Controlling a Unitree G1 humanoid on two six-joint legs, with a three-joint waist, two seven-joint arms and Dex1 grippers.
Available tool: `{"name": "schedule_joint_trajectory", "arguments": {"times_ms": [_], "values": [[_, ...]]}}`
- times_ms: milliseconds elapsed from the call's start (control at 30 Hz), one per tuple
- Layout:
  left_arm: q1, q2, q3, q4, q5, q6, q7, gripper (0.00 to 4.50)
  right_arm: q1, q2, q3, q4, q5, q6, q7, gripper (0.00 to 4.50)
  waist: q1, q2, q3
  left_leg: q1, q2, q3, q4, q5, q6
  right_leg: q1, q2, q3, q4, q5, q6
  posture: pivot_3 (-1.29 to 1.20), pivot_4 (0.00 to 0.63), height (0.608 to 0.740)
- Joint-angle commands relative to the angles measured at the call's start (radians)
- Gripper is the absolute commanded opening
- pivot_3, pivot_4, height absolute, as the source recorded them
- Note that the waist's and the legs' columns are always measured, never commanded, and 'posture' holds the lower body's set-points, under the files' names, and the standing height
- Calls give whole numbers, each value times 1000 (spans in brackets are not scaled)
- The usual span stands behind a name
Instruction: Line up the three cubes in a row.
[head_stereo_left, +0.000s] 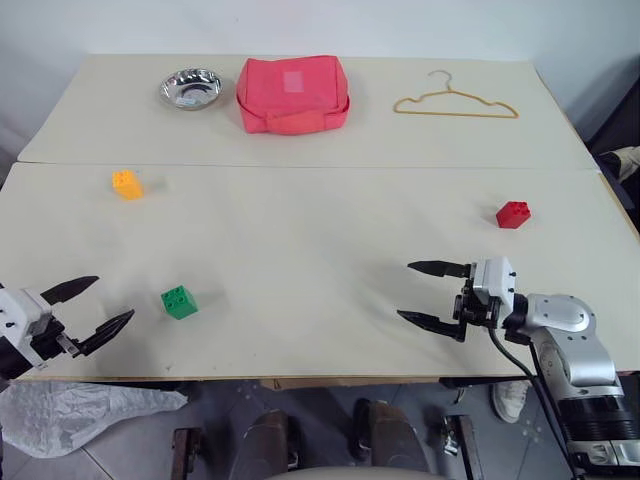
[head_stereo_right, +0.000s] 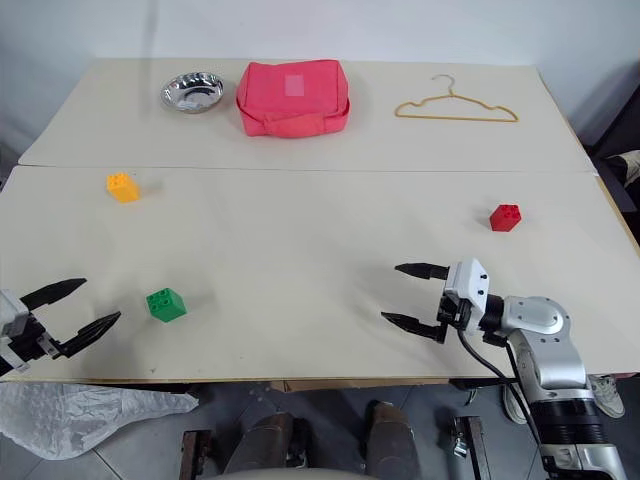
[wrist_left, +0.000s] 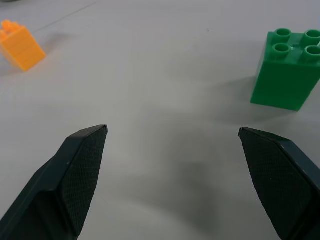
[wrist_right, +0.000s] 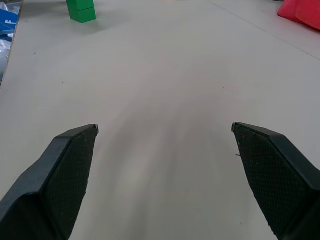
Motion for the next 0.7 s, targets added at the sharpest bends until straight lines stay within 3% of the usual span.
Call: {"name": "schedule_joint_trajectory", "arguments": {"times_ms": [33, 133, 233, 300, 400, 500, 600, 700], "values": [[20, -7, 45, -55, -35, 16, 21, 4487, -3, 12, -4, -35, 14, -13, -13, 4500, 0, 0, 0, 0, 0, 0, 0, 0, 0, 0, 0, 0, 0, 0, 0, 0, 150, 740], [11, -24, 80, -113, -111, 192, 108, 4487, 6, 28, -19, -44, 5, -34, -50, 4500, 4, 0, 0, 0, 0, 0, 0, 0, 0, 0, 0, 0, 0, 0, 0, 0, 150, 740], [52, 34, 65, -198, -58, 361, 192, 4487, 24, 38, -52, -67, 1, -43, -110, 4500, 3, 0, 0, 0, 0, -1, 1, 0, 0, 0, 0, 0, 1, 0, 0, 0, 150, 740], [-10, -7, 80, -342, -189, 494, 286, 4487, 63, 42, -132, -108, 27, -26, -196, 4500, 5, 0, 0, 0, 0, -1, 0, 0, 0, 0, 0, 0, 1, 0, 0, 0, 150, 740], [-107, -46, -30, -555, -242, 550, 302, 4487, 150, 44, -281, -172, 93, 24, -316, 4500, 40, 1, 1, -2, -2, -7, 4, 0, 0, 2, -2, 3, 1, 0, 0, 0, 150, 740], [-224, -46, -179, -649, -257, 608, 244, 4487, 226, 55, -411, -169, 106, 26, -414, 4500, 52, 1, 1, -1, -2, -9, 6, -1, 0, 5, -1, 7, 1, 0, 0, 0, 150, 740], [-362, -73, -337, -650, -222, 630, 193, 4487, 291, 79, -514, -111, 76, -15, -510, 4500, 54, 2, 0, -1, -3, -8, 6, 0, 0, 5, 1, 3, 1, 0, 0, 0, 150, 740], [-429, -89, -466, -613, -143, 587, 120, 4487, 324, 93, -536, -96, 35, -16, -581, 4500, 38, 3, 0, 0, -2, -2, 4, 0, 0, 3, 3, 3, 1, 0, 0, 0, 150, 740]]}}
